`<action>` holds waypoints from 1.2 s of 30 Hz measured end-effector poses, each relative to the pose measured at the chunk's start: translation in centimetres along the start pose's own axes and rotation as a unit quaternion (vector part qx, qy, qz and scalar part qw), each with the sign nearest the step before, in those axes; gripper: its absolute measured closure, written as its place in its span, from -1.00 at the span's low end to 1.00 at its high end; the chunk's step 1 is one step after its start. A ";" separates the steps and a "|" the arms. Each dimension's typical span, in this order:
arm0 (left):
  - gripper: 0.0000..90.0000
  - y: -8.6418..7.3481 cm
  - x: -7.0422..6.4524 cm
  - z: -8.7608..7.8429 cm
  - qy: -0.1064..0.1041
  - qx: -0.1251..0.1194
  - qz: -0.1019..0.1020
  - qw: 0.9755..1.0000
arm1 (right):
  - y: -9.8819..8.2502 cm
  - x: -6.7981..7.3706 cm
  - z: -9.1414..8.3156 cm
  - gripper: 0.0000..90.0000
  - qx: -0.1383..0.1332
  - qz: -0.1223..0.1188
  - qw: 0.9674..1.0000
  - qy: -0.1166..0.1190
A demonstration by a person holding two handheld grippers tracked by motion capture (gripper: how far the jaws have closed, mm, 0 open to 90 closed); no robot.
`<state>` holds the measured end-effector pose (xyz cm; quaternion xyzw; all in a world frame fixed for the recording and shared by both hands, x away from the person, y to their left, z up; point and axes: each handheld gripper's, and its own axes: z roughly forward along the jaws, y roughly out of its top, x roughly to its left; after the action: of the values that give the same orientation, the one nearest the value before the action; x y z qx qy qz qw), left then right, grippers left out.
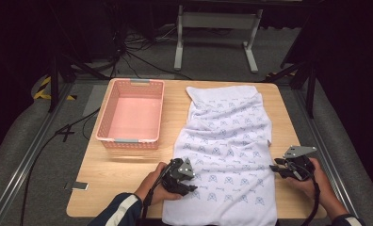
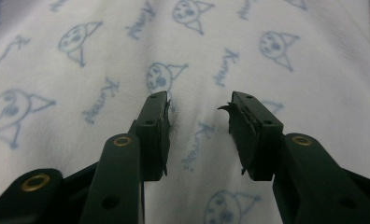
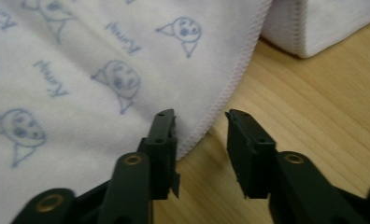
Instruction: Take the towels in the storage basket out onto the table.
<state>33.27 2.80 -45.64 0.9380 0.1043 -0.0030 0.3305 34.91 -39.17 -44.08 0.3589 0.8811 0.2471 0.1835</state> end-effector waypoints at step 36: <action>-0.33 3.3 4.1 1.0 0.109 -0.060 -0.056 0.991 | 2.1 0.0 -1.7 0.15 -0.076 -0.029 0.994 0.070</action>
<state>37.97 0.43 -44.68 0.9041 0.1919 0.0866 0.3718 35.21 -38.39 -41.48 0.2999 0.8804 0.3329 0.1554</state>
